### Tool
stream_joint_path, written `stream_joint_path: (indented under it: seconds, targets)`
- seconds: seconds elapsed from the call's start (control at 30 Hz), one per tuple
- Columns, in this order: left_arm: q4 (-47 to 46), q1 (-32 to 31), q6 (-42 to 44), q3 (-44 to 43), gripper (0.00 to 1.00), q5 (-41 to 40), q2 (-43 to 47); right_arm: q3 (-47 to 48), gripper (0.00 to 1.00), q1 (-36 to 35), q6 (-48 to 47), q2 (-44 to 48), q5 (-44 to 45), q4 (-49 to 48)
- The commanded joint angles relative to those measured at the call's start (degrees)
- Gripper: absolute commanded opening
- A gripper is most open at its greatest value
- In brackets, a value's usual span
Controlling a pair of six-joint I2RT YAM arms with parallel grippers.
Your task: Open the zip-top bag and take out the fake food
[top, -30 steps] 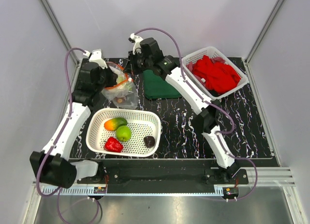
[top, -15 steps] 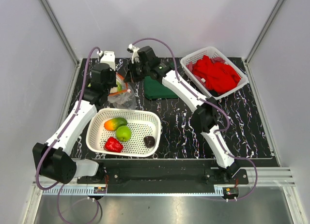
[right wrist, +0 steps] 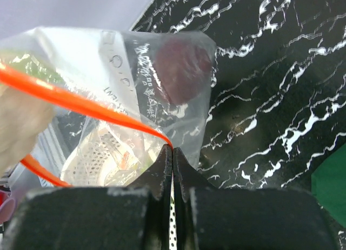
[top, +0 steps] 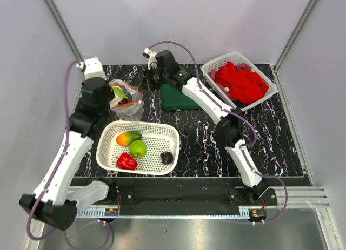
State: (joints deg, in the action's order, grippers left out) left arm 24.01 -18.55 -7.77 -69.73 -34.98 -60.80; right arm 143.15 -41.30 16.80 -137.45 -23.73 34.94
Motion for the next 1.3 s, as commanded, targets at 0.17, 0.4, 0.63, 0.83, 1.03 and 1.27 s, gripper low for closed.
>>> stream_joint_path:
  seconds: [0.17, 0.4, 0.63, 0.83, 1.03, 1.27]
  targets:
    - [2.81, 0.35, -7.09, 0.47, 0.0, 1.23, 7.62, 3.1, 0.0, 0.34, -0.54, 1.74, -2.9, -1.1]
    - [-4.42, 2.98, -4.34, -9.0, 0.0, 11.03, -3.09, 0.38, 0.0, -1.06, -1.24, 4.55, -2.29, -2.77]
    - [4.47, 15.53, -30.36, -17.54, 0.0, 41.28, -6.18, 0.11, 0.0, -0.71, -3.0, 4.03, 0.87, -2.68]
    - [4.55, 16.08, -32.13, -8.96, 0.0, 45.61, 1.98, 2.04, 0.0, 0.08, -2.38, 1.84, 1.84, -2.68]
    - [5.61, 15.91, -28.97, 2.83, 0.0, 57.12, 10.59, 1.43, 0.0, 1.39, -3.08, 2.71, 1.75, -2.42]
    - [-0.69, 5.21, -35.71, 23.4, 0.0, 56.19, 17.37, -0.77, 0.0, 1.92, -3.52, 4.38, 1.84, -2.42]
